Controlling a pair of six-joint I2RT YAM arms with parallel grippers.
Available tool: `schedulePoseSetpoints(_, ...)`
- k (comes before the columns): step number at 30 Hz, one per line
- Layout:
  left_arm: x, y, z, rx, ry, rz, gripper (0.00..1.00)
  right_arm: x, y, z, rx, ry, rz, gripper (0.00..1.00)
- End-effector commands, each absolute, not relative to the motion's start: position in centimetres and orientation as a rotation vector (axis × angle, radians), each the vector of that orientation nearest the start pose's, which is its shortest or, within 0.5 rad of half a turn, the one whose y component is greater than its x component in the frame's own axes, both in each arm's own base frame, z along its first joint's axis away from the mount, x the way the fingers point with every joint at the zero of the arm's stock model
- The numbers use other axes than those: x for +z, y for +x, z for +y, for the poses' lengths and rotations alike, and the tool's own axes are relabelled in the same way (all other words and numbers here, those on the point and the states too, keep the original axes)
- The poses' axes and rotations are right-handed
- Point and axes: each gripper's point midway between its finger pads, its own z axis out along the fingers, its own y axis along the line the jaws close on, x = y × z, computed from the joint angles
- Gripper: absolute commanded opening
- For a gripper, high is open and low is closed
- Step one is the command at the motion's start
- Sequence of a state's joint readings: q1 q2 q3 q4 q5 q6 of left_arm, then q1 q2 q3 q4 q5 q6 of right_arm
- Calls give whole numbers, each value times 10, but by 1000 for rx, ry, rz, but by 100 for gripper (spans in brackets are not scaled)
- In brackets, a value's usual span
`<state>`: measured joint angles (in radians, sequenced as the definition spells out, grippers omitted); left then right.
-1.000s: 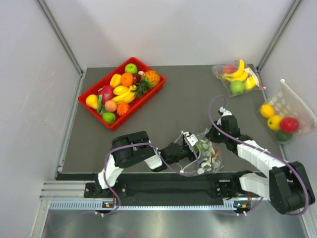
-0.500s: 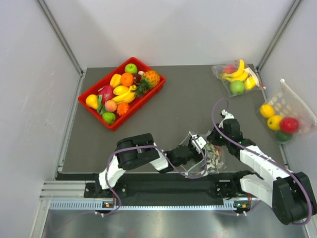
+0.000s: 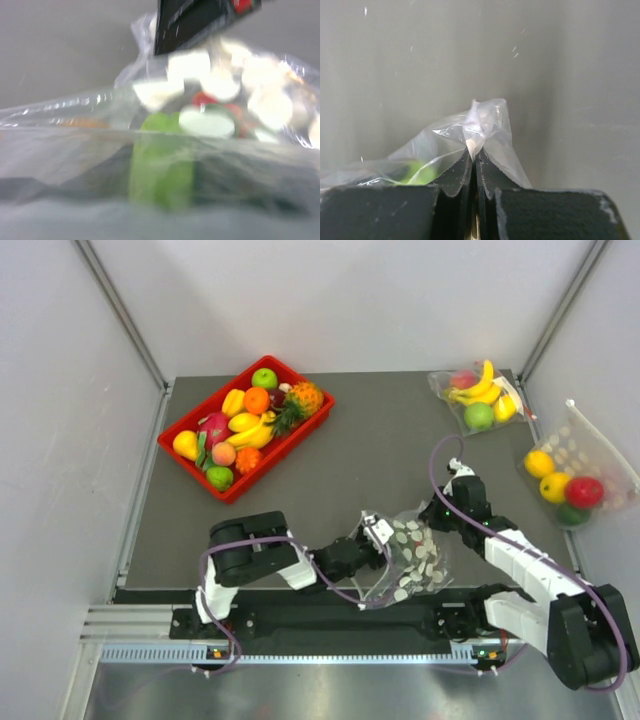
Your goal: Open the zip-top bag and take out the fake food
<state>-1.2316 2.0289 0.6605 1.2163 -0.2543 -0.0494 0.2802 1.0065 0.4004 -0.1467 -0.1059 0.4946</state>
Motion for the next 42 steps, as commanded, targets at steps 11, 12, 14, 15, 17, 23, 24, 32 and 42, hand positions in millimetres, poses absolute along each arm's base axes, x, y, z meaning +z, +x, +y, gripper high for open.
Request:
schedulePoseSetpoints(11,68,185,-384,-715,800,1603,11,74,296,81,445,267,2286,0)
schedulePoseSetpoints(12,71,184,-381,-714,793,1604,11,73,297,79,443,270,2289,0)
schedulePoseSetpoints(14,77,182,-372,-704,794,1612,11,73,302,77,436,274,2287,0)
schedulePoseSetpoints(15,80,183,-368,-698,785,1613,11,73,303,74,437,282,2287,0)
schedulePoseSetpoints(17,87,182,-359,-687,777,1621,11,74,308,71,434,287,2282,0)
schedulePoseSetpoints(23,107,188,-333,-671,701,1640,11,76,315,68,432,294,2277,0)
schedulePoseSetpoints(24,110,190,-329,-670,680,1643,11,78,315,69,436,291,2271,0)
schedulePoseSetpoints(32,145,215,-296,-630,532,1626,12,77,313,71,451,287,2271,0)
schedulePoseSetpoints(42,178,246,-262,-626,439,1586,12,79,310,72,462,276,2265,0)
